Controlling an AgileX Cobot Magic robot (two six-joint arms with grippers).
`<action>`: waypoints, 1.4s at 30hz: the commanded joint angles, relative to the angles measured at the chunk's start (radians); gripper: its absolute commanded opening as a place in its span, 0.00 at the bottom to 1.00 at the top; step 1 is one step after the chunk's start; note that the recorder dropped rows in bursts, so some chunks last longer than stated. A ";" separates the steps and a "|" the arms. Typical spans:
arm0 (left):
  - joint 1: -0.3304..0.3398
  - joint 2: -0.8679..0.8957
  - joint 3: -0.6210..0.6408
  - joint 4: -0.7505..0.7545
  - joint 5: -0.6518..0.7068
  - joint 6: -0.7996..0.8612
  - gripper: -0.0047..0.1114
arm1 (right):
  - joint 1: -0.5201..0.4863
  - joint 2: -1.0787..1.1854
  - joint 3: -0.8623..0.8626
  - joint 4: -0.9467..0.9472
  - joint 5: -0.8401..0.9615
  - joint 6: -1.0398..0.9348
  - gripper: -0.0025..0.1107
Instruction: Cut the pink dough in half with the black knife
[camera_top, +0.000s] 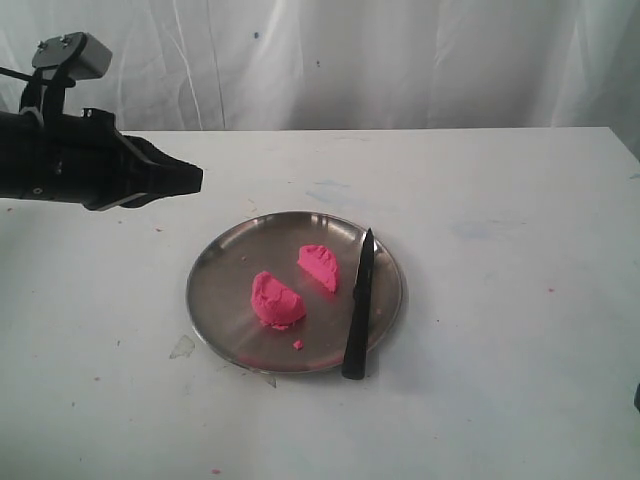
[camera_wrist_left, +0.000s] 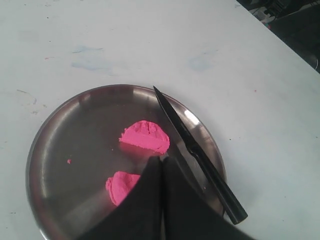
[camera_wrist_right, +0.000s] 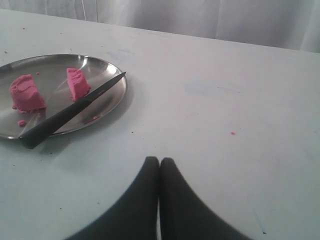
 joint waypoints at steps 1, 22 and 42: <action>0.002 -0.043 0.014 -0.023 0.008 -0.005 0.04 | -0.008 -0.006 0.006 0.000 -0.017 -0.008 0.02; -0.080 -0.680 0.311 0.326 -0.324 -0.345 0.04 | -0.008 -0.006 0.006 0.010 -0.017 -0.008 0.02; -0.077 -1.289 0.849 1.070 -0.331 -1.257 0.04 | -0.008 -0.006 0.006 0.010 -0.017 -0.008 0.02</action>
